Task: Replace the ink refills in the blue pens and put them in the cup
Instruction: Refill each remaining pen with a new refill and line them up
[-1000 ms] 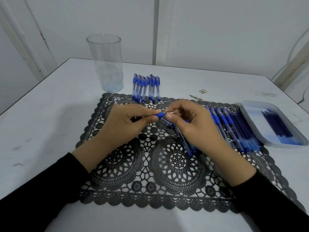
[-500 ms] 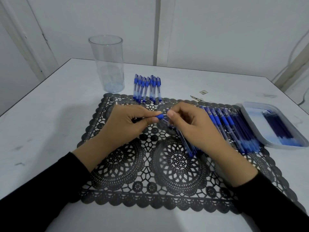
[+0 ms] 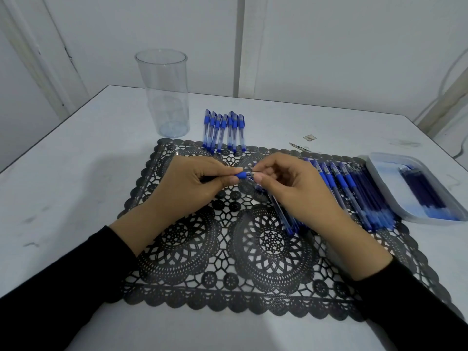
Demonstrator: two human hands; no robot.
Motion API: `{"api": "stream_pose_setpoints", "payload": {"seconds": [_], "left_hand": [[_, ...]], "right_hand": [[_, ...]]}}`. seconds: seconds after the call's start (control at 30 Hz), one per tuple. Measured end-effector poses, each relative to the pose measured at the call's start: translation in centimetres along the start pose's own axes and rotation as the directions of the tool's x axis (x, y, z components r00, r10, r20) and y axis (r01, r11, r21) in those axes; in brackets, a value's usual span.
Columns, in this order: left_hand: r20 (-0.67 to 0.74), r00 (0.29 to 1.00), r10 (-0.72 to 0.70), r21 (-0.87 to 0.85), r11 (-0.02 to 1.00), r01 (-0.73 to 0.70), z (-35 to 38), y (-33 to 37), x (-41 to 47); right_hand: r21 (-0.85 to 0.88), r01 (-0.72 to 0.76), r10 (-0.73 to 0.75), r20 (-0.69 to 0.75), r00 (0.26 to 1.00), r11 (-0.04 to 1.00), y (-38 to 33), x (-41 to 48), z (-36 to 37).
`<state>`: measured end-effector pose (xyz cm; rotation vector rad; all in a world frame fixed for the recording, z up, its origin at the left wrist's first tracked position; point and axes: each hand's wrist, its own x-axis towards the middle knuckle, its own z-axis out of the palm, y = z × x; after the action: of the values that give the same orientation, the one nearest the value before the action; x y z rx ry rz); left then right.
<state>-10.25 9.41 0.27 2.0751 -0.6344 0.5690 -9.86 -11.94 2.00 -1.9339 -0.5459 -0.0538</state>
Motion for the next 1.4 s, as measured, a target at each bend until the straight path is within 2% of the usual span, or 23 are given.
{"api": "stream_pose_setpoints", "payload": {"seconds": [0.1, 0.23, 0.33, 0.53, 0.6, 0.77, 1.03, 1.2, 1.33, 1.4], "left_hand": [[0.003, 1.0, -0.001, 0.017, 1.0, 0.001, 0.0, -0.1, 0.0], [0.015, 1.0, -0.014, 0.014, 1.0, 0.014, -0.1, -0.2, -0.1], [0.017, 1.0, -0.026, 0.026, 0.999, 0.025, -0.1, -0.2, -0.1], [0.016, 0.993, -0.118, 0.04, 0.992, 0.117, -1.0, -0.8, -0.1], [-0.004, 0.99, -0.143, 0.035, 0.989, 0.143, -1.2, -0.8, -0.1], [-0.017, 0.988, -0.153, 0.064, 0.986, 0.154, -1.1, -0.9, 0.0], [0.007, 0.99, -0.137, 0.088, 0.987, 0.136, -0.9, -0.8, -0.2], [0.02, 0.991, -0.131, 0.077, 0.989, 0.129, -0.7, -0.7, -0.2], [0.006, 0.994, -0.112, 0.054, 0.992, 0.111, -0.5, -0.3, -0.1], [-0.003, 0.995, -0.095, 0.034, 0.995, 0.095, -0.3, -0.1, -0.1]], "right_hand": [[0.017, -0.009, 0.01, -0.017, 1.0, 1.0, 0.1, -0.1, 0.0], [-0.06, 0.011, -0.013, -0.032, 0.999, 0.998, 0.0, -0.2, 0.1], [-0.034, 0.006, -0.008, -0.052, 0.999, 0.999, 0.0, -0.1, -0.2], [-0.024, -0.018, 0.015, -0.105, 0.994, 1.0, 0.5, -0.3, -1.4], [-0.083, -0.02, 0.012, -0.093, 0.996, 0.996, 0.5, -0.6, -1.4], [-0.364, 0.044, -0.05, -0.005, 0.999, 0.93, 0.7, -0.9, -0.3], [-0.505, 0.11, -0.102, 0.044, 0.994, 0.856, 0.8, -0.8, -0.2], [-0.435, 0.044, -0.082, -0.071, 0.994, 0.899, 0.5, -0.7, -1.1], [-0.196, -0.024, 0.007, -0.089, 0.996, 0.98, 0.3, -0.8, -0.7], [-0.155, -0.026, 0.011, -0.097, 0.995, 0.988, 0.2, -0.8, -0.2]]}}
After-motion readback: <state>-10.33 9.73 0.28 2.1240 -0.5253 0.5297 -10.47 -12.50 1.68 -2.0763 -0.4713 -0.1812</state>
